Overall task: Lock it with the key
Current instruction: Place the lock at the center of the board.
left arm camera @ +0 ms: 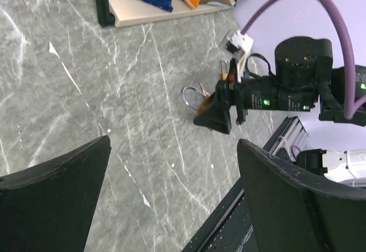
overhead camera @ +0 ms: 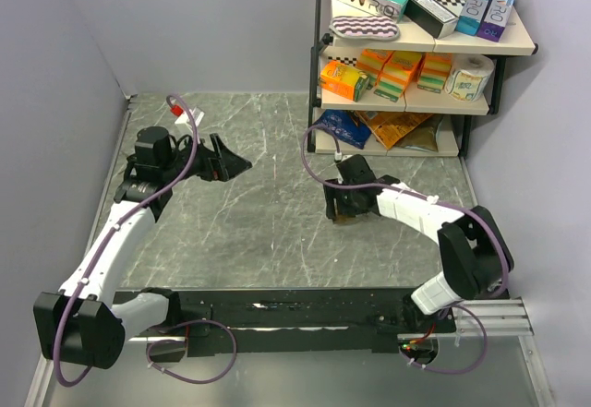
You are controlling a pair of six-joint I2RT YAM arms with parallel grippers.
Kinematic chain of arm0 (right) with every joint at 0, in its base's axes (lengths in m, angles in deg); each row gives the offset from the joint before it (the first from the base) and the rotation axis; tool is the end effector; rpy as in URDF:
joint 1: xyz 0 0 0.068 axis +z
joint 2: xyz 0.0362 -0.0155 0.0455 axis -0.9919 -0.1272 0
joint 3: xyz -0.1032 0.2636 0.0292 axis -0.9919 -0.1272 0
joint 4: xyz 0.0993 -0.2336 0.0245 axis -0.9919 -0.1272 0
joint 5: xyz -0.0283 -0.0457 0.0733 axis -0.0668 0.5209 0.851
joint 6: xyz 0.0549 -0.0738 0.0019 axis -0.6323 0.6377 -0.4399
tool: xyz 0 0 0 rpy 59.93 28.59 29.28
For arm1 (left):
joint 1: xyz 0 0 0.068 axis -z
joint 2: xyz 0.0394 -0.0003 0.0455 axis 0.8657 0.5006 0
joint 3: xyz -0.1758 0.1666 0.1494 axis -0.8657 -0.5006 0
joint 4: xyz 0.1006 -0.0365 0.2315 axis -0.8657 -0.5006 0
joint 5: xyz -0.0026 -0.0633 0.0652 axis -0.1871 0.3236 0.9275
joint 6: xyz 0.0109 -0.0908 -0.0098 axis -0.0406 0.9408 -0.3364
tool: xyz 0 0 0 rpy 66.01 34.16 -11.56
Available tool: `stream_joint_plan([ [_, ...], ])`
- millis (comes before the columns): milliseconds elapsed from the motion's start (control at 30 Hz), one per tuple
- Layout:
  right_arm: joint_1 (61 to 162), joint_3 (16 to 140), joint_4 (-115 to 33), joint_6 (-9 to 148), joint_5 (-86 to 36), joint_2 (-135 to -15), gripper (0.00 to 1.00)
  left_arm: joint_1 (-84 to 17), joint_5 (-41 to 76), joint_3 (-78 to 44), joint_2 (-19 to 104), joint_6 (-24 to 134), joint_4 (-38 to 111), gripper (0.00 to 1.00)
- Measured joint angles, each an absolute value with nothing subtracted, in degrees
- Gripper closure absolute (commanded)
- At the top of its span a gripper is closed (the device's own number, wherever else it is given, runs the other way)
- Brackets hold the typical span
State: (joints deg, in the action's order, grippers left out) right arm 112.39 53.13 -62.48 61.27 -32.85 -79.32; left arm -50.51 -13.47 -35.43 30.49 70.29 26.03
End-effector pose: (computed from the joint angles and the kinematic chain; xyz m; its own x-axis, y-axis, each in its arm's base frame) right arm 0.2719 0.1554 0.1715 -0.8332 -0.1742 -0.5248 -0.2898 0.9459 0.1460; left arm 0.2593 -0.0962 0.3372 -0.5970 -0.2550 -0.7606 0.5065 0.6155 -0.6039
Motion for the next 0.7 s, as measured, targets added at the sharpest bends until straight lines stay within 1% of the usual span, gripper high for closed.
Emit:
stream_joint_plan([
  [267,112.39,56.21,-62.26,54.84,-38.33,-84.98,1.0,-50.51,-13.95,-35.67,30.53,69.65,25.99,0.04],
  [433,112.39,57.59,-62.81,52.57,-39.6,-88.59,1.0,-50.51,-13.95,-35.67,30.51,69.37,25.99,0.04],
  [467,112.39,57.76,-62.92,52.07,-39.82,-89.2,0.9,-50.51,-13.95,-35.69,30.51,69.17,25.99,0.04],
  [500,112.41,57.87,-63.05,51.72,-40.02,-89.77,0.83,-50.51,-13.93,-35.69,30.51,69.04,25.97,0.04],
  [533,112.41,57.87,-63.18,51.45,-40.21,-90.16,0.74,-50.51,-13.93,-35.69,30.51,68.98,25.97,0.04],
  [567,112.41,57.9,-63.27,51.19,-40.65,-90.44,0.62,-50.51,-13.93,-35.76,30.51,68.71,25.99,0.04],
  [633,112.39,58.09,-63.36,50.58,-40.89,-90.51,0.59,-50.51,-13.93,-35.78,30.49,68.5,25.86,0.04],
  [700,112.41,58.4,-63.6,50.14,-40.98,-90.71,0.5,-50.53,-13.91,-35.78,30.45,68.15,25.55,0.04],
])
